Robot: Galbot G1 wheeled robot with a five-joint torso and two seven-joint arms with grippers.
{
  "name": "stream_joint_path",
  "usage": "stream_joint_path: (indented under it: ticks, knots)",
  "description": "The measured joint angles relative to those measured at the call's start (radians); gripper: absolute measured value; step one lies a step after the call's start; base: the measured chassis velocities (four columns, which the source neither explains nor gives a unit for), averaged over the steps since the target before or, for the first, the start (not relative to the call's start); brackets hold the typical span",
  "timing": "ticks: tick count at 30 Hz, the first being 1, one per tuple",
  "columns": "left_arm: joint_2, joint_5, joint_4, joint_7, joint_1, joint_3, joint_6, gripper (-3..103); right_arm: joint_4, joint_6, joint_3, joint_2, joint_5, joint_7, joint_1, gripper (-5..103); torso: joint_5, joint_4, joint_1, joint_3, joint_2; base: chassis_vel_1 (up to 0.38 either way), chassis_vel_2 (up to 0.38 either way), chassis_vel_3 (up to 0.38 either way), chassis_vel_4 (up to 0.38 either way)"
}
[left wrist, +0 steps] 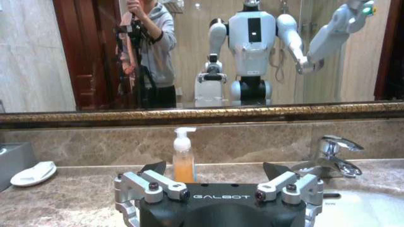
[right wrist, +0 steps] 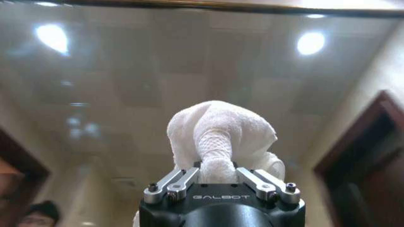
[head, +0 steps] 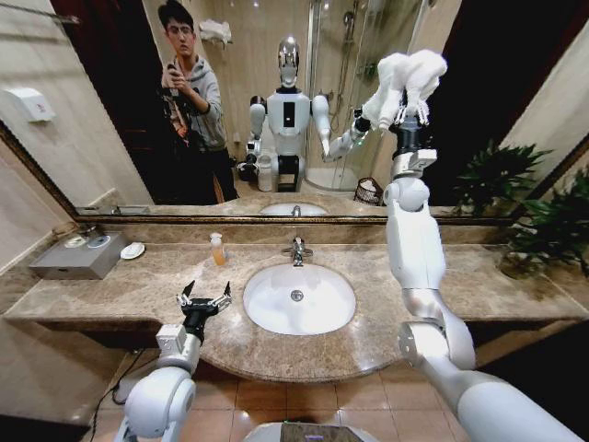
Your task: Pick up the towel from the sink counter and wipe the mirror surface.
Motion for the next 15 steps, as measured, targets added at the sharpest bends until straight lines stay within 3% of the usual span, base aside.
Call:
stream_joint_path:
  ticks: [11, 15]
  knots:
    - [0.0, 0.0, 0.0, 0.0, 0.0, 0.0, 0.0, 100, 0.032, 0.001, -0.196, 0.086, -0.045, -0.073, -0.003, 13, -0.0004, -0.0004, 0.0, 0.0, 0.0, 0.0, 0.0, 0.0, 0.0]
    - [0.0, 0.0, 0.0, 0.0, 0.0, 0.0, 0.0, 100, 0.067, -0.006, -0.204, 0.091, -0.028, -0.068, -0.024, 13, -0.0005, -0.0007, 0.0, 0.0, 0.0, 0.0, 0.0, 0.0, 0.0]
